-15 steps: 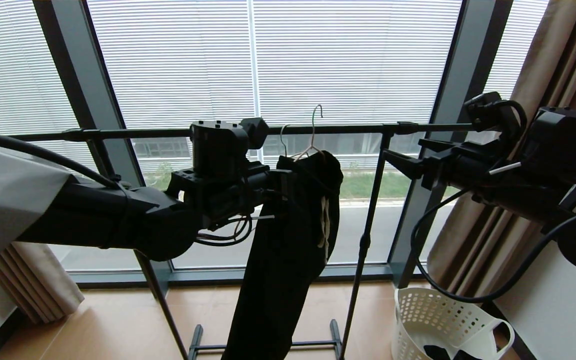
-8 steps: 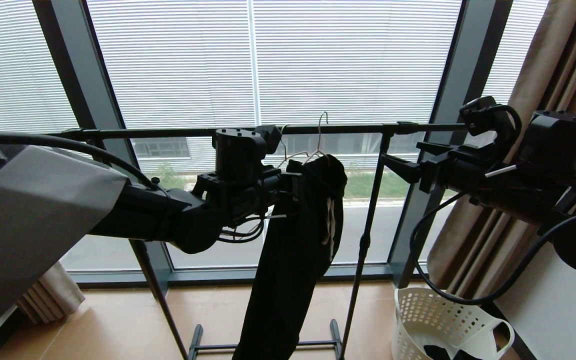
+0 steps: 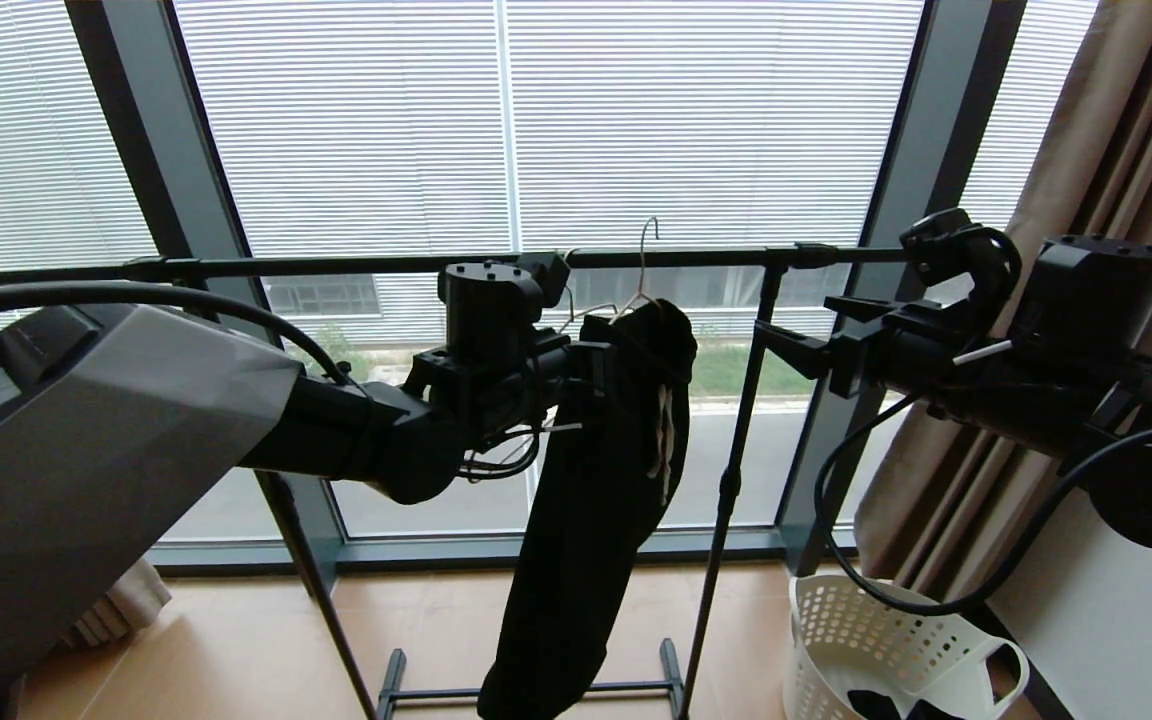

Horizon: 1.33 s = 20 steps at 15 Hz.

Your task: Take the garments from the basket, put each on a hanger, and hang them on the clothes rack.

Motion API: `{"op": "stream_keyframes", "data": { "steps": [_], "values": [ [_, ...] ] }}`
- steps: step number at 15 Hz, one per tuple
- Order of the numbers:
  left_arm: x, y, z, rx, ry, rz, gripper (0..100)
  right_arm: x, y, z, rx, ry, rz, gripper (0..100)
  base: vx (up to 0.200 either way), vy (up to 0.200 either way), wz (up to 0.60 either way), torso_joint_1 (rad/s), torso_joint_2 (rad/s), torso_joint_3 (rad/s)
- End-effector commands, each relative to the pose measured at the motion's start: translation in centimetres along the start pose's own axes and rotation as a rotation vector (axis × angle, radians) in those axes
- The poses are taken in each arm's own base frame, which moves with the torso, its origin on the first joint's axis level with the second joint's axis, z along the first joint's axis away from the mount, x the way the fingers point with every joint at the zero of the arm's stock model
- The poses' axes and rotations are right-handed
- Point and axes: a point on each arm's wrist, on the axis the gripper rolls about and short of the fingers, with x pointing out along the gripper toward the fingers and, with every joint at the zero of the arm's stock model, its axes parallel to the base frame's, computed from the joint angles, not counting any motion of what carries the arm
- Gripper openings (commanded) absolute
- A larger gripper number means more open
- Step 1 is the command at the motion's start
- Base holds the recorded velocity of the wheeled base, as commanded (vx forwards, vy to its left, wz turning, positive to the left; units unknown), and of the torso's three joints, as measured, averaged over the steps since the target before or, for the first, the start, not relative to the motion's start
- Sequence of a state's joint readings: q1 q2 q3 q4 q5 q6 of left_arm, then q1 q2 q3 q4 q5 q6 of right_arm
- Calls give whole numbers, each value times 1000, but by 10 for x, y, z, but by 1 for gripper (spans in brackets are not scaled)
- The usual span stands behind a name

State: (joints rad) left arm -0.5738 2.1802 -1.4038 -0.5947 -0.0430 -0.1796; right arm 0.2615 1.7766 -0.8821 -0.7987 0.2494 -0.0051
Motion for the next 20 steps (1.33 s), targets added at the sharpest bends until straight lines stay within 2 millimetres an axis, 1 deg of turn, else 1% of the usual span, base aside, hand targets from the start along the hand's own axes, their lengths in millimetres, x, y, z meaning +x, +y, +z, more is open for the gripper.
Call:
{"op": "stream_keyframes", "data": {
  "steps": [1, 5, 9, 20],
  "values": [
    [11, 2, -5, -3, 1, 2, 0, 1, 0, -2, 0, 5, 2, 100, 0, 0, 0, 0, 0, 0],
    [22, 2, -5, -19, -19, -2, 0, 2, 0, -2, 0, 7, 3, 100, 0, 0, 0, 0, 0, 0],
    [26, 3, -9, -19, -15, -1, 0, 2, 0, -3, 0, 10, 3, 100, 0, 0, 0, 0, 0, 0],
    [31, 5, -19, -22, 10, 4, 0, 2, 0, -4, -11, 11, 3, 100, 0, 0, 0, 0, 0, 0]
  ]
}}
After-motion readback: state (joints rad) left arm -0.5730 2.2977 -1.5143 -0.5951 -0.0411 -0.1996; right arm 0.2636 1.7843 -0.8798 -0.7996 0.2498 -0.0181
